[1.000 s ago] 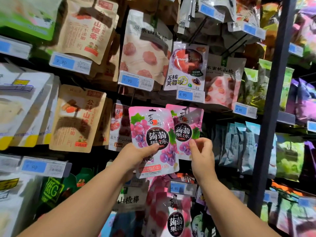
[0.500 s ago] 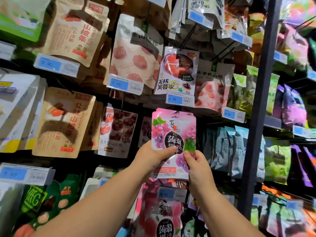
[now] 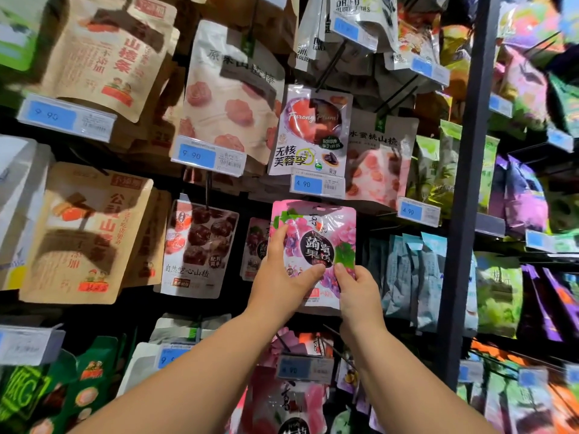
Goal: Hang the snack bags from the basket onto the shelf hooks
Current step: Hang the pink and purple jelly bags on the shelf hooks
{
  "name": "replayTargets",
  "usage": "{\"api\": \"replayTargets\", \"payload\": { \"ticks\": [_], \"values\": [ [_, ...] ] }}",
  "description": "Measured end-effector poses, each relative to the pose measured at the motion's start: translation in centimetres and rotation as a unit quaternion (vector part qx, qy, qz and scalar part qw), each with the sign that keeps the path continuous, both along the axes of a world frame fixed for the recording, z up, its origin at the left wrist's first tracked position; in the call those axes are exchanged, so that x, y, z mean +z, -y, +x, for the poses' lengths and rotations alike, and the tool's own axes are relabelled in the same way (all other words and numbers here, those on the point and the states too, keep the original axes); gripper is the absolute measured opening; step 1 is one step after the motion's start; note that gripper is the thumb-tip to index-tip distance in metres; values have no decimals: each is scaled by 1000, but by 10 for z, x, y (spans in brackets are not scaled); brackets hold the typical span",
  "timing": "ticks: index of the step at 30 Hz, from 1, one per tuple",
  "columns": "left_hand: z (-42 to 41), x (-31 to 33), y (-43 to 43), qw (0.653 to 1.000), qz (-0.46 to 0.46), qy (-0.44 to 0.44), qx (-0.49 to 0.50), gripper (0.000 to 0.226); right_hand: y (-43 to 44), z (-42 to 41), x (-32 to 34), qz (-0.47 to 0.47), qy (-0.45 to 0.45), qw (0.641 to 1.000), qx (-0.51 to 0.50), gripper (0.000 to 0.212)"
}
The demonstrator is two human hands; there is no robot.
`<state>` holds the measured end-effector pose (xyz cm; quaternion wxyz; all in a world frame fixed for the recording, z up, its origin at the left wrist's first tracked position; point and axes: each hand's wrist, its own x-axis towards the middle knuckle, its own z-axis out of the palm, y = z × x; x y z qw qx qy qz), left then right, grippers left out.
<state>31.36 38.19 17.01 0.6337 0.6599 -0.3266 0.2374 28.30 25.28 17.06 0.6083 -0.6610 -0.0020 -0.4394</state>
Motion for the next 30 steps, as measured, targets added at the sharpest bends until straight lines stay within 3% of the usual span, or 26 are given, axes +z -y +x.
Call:
{"api": "replayTargets", "payload": {
  "ticks": [12, 30],
  "values": [
    [21, -2, 4, 998, 34, 10, 43, 78, 3, 23, 3, -14, -30, 999, -24, 28],
    [51, -17, 13, 993, 58, -17, 97, 78, 11, 63, -6, -19, -97, 995, -29, 23]
  ]
}}
